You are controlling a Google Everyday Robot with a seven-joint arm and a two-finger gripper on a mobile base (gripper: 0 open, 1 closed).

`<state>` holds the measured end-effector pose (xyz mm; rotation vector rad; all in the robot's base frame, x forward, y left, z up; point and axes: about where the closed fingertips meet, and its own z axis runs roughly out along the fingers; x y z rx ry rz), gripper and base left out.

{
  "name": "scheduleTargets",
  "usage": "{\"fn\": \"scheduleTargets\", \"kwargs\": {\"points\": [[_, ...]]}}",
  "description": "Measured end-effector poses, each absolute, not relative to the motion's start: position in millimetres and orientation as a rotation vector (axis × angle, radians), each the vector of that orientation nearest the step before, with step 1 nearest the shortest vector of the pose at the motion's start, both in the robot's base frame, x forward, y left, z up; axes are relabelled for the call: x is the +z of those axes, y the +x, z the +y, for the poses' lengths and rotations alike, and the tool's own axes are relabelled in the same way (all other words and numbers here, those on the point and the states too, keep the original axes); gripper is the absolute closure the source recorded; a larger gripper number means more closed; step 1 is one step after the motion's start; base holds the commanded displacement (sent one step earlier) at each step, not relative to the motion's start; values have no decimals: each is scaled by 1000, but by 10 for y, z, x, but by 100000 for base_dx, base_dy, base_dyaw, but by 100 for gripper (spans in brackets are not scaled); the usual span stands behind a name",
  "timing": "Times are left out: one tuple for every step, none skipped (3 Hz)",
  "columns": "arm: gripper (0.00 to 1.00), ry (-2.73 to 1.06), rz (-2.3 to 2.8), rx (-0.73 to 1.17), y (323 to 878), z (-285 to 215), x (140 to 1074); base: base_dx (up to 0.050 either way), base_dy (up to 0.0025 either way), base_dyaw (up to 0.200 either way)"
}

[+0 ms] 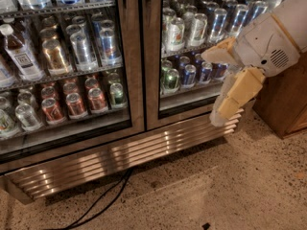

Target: Open right fridge door

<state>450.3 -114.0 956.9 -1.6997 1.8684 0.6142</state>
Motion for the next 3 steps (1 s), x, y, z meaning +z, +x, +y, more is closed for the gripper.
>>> {"fn": "scheduleTargets", "kwargs": {"points": [[0, -1722, 1842, 653, 4514, -1039, 9548, 0, 0, 0], [0, -1817, 1632, 901, 4458, -695, 9439, 0, 0, 0], [0, -1818, 1242, 1224, 4295, -211, 9526, 0, 0, 0]]}}
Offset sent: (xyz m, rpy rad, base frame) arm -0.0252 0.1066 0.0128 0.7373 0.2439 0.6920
